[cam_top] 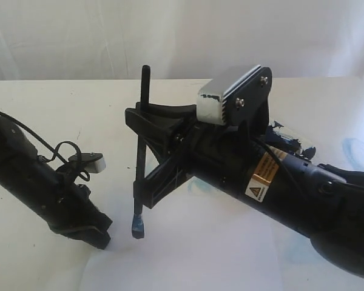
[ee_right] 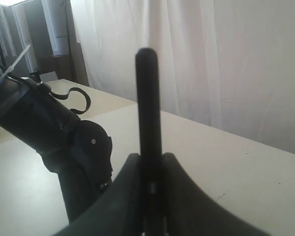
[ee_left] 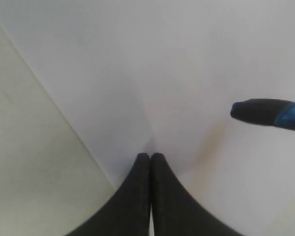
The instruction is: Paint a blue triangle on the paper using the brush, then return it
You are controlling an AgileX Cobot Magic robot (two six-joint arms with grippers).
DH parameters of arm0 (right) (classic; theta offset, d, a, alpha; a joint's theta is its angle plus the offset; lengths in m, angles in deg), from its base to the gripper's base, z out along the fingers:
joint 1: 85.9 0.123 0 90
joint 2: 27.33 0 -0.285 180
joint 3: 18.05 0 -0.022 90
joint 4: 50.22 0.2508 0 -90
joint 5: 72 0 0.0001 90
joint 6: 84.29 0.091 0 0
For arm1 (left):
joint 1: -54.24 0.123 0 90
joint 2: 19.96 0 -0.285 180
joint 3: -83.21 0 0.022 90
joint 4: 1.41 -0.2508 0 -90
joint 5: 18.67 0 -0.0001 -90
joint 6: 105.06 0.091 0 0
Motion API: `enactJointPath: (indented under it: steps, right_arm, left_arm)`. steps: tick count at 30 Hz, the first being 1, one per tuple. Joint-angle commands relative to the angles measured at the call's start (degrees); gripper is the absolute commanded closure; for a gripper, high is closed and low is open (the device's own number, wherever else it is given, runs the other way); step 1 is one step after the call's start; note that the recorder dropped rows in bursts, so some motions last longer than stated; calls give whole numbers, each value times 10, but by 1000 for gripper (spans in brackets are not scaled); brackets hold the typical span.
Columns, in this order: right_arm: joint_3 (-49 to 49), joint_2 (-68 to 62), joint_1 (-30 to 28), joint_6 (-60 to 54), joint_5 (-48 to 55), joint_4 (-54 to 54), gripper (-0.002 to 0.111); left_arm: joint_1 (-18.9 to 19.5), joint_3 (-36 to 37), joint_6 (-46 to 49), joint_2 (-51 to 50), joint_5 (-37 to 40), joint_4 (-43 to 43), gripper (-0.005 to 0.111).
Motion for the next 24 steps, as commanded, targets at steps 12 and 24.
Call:
enactJointPath:
  steps: [12,24]
  right_arm:
    - [-15,-24,3,-23,-11,-5,108]
    - [-16,-24,3,-24,-10,-5,108]
  left_arm:
    - [-3,0,3,-2,1,-9,107]
    - [-3,-28,4,-2,47,-1,107]
